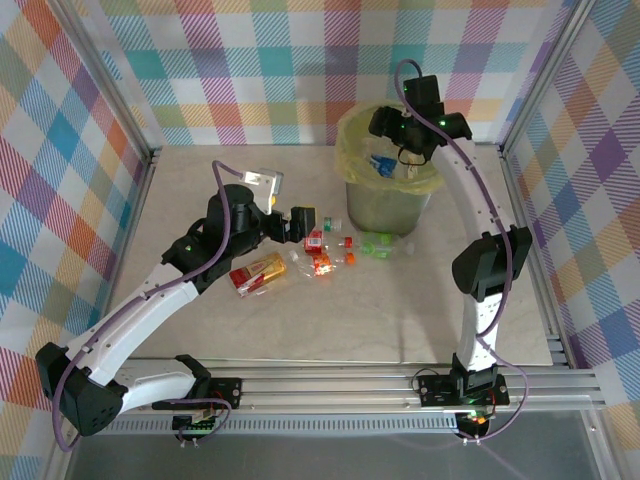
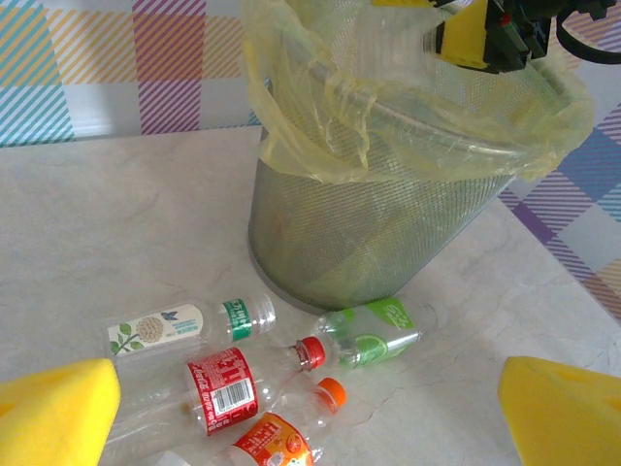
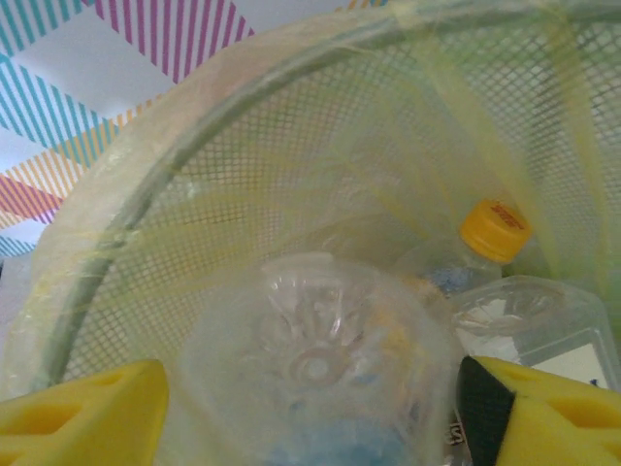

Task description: Put the plastic bottles in the bin

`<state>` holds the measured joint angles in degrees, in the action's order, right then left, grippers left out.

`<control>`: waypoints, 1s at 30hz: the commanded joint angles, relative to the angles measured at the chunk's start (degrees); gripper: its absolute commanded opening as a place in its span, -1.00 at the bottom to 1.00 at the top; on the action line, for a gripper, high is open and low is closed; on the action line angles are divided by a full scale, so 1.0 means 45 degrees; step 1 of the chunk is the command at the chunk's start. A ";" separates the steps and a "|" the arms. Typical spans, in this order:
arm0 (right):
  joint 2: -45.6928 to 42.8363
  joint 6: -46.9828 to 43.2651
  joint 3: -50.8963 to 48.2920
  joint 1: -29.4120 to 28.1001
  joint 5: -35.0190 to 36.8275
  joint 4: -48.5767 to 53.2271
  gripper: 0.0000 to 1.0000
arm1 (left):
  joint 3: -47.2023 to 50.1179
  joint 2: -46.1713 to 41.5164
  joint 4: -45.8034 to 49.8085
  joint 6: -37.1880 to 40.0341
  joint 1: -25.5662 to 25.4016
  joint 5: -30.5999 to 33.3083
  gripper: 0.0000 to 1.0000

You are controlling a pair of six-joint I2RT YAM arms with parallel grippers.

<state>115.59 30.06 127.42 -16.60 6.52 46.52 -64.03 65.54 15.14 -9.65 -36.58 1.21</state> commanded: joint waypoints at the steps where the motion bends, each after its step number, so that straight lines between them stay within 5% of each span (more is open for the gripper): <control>1: 0.0026 0.0113 0.0047 0.0260 0.0232 0.0380 0.80 | -0.0205 -0.0034 0.0055 -0.0052 -0.0153 0.0217 1.00; 4: -0.0068 0.0021 0.0045 0.0347 0.0270 0.0528 1.00 | -0.0175 -0.0043 0.0066 -0.0081 -0.0152 0.0314 1.00; 19: -0.2228 -0.1629 0.0009 0.0315 -0.0526 0.2005 0.99 | 0.0291 -0.0210 0.1166 -0.1110 -0.0091 0.2248 1.00; 30: -0.6213 -0.2089 -0.3885 -0.1269 0.0092 0.1850 0.99 | 0.0241 0.0386 0.4500 0.0337 0.0137 0.1927 1.00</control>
<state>90.48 21.61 114.34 -20.80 5.63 54.37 -62.02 65.71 27.66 -11.70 -36.45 9.56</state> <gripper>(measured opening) 0.996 0.997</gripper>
